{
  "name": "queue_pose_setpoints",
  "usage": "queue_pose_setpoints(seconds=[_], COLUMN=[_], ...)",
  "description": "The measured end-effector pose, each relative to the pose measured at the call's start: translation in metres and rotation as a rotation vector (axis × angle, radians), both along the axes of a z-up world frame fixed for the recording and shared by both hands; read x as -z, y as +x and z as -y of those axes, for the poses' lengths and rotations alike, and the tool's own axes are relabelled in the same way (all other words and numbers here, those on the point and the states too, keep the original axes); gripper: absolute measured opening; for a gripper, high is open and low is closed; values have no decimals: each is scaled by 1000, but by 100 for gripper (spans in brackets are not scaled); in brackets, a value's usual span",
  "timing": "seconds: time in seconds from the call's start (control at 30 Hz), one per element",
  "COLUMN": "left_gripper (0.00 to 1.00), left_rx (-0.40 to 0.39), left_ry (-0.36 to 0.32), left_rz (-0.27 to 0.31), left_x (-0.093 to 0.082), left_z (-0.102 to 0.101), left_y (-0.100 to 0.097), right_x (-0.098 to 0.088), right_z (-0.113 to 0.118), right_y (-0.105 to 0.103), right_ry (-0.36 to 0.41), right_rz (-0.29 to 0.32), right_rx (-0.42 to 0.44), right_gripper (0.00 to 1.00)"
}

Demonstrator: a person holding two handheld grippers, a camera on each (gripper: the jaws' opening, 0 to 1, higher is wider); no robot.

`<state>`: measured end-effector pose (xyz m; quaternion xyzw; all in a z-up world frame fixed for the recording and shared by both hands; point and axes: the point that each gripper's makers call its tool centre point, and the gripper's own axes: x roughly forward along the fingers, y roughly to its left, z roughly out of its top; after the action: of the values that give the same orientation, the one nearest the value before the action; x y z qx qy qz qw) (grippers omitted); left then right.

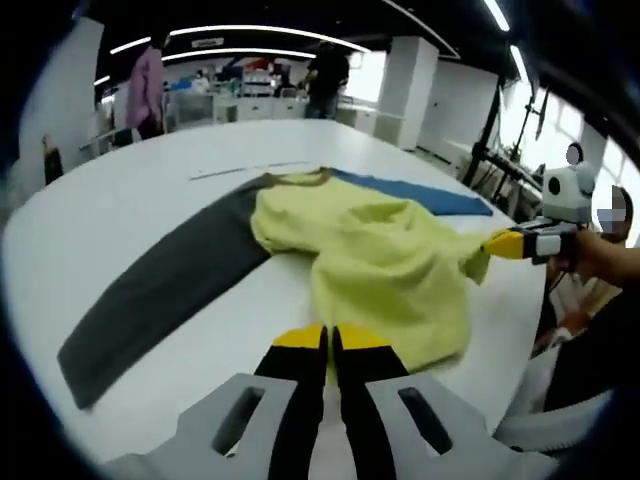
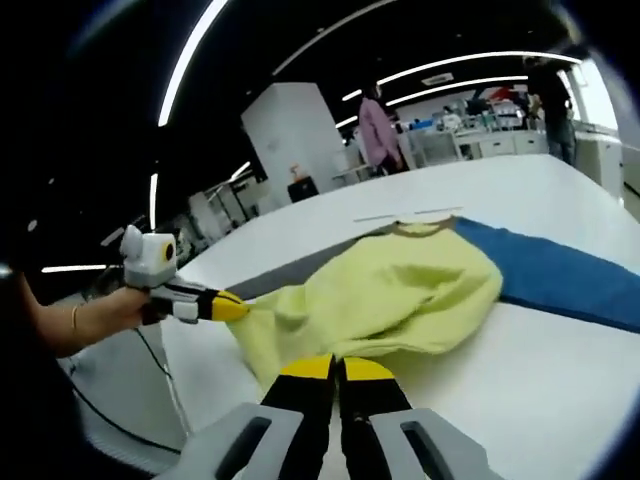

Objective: Fold the garment on the visible template until the final outline fits inside the template.

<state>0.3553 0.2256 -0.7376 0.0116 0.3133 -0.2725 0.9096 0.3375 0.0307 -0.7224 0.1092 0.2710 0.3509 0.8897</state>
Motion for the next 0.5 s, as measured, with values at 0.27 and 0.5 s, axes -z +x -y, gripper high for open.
queue_pose_setpoints(seconds=[0.27, 0.5], left_gripper=[0, 0], left_rx=[-26, -58], left_ry=[-11, -13], left_rz=[19, 3], left_x=[-21, -27], left_z=[-6, -14], left_y=[-12, -26], right_x=[-14, -18], right_z=[23, 41], right_y=[-4, -12], right_ry=[-11, -54], right_rz=[4, -10], right_rx=[33, 43], right_gripper=[0, 0])
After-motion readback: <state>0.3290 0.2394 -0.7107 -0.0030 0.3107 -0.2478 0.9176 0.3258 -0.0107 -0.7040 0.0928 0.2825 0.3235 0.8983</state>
